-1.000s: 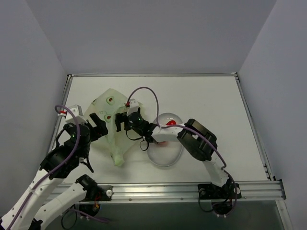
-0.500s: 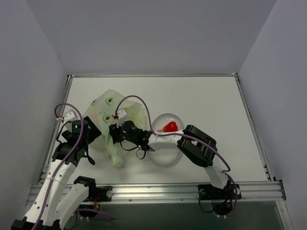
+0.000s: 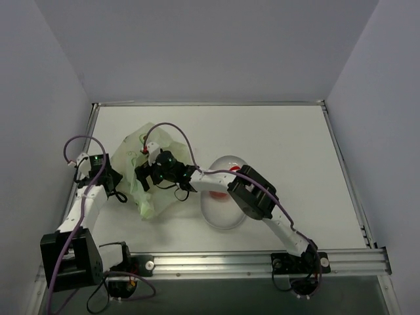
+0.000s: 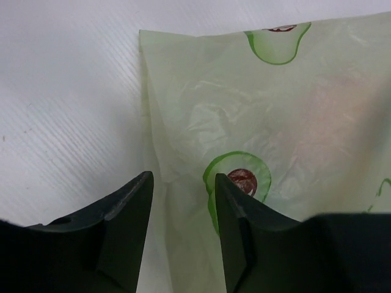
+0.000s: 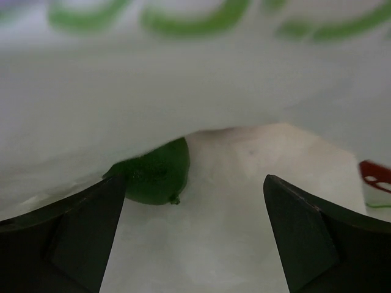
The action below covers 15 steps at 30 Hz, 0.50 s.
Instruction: Take the fake fruits out of the plastic bag
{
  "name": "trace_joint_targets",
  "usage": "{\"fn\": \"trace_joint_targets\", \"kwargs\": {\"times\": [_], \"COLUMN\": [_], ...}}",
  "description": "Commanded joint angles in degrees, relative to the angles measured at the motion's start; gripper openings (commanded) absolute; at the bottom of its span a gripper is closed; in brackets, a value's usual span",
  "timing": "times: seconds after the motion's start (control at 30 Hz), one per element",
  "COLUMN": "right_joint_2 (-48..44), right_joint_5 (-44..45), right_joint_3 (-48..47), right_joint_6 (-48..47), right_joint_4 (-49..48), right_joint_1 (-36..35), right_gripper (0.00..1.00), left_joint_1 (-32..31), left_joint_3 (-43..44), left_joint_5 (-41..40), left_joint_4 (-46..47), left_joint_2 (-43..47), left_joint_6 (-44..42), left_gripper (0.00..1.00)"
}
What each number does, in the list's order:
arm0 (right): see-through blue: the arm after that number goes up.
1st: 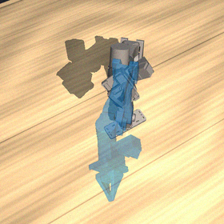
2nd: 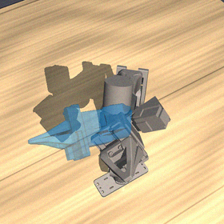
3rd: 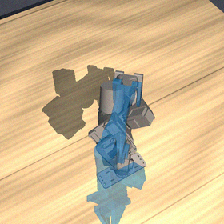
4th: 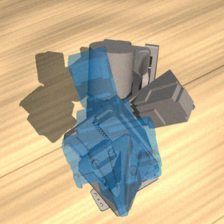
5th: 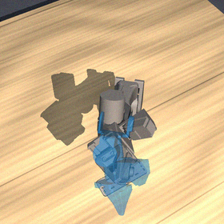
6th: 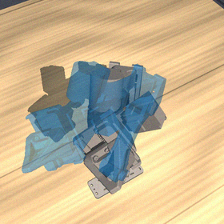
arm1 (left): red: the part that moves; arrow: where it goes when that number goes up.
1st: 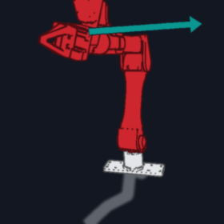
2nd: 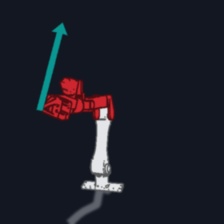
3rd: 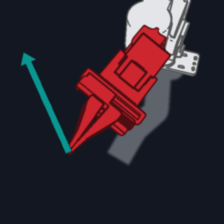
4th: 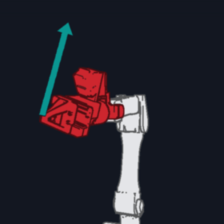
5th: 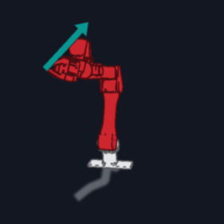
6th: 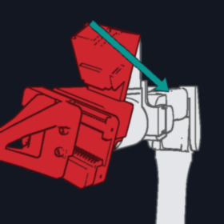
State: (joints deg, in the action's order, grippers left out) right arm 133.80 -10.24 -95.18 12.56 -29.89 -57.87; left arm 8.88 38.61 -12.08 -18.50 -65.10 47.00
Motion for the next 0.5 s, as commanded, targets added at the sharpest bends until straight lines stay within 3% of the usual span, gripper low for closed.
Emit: {"fn": "trace_joint_targets", "kwargs": {"times": [0.0,0.2,0.47], "right_joint_2": [1.64,3.66,9.81], "right_joint_5": [-4.78,-7.87,-7.08], "right_joint_3": [-4.04,-5.46,-13.01], "right_joint_6": [-1.84,-1.84,-2.71], "right_joint_4": [2.73,2.56,5.28], "right_joint_1": [-1.02,-1.46,-1.55], "right_gripper": [0.92,0.92,0.94], "left_joint_1": [0.69,0.61,0.17], "left_joint_3": [1.38,2.61,-0.21], "left_joint_5": [-0.49,1.96,7.50], "left_joint_4": [5.93,9.35,14.20], "left_joint_2": [-4.67,-12.76,-16.01], "left_joint_6": [1.69,1.60,1.34], "left_gripper": [0.40,0.03,0.02]}}
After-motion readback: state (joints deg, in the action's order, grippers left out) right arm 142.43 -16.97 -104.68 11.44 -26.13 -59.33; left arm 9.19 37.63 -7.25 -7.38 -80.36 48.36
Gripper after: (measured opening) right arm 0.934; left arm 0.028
